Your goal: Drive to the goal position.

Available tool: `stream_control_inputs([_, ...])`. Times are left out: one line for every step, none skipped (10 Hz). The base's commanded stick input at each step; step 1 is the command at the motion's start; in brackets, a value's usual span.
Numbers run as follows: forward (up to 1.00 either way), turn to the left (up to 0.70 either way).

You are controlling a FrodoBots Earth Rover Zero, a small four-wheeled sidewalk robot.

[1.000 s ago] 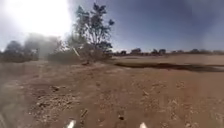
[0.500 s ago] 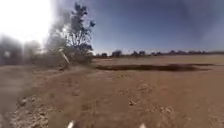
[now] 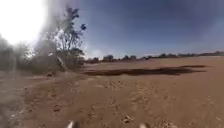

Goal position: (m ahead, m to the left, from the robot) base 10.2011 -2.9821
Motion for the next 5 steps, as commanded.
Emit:
stream_control_inputs([0.70,0.27])
stream_control_inputs([0.70,0.27])
stream_control_inputs([0.70,0.27])
stream_control_inputs([0.70,0.27])
stream_control_inputs([0.70,0.27])
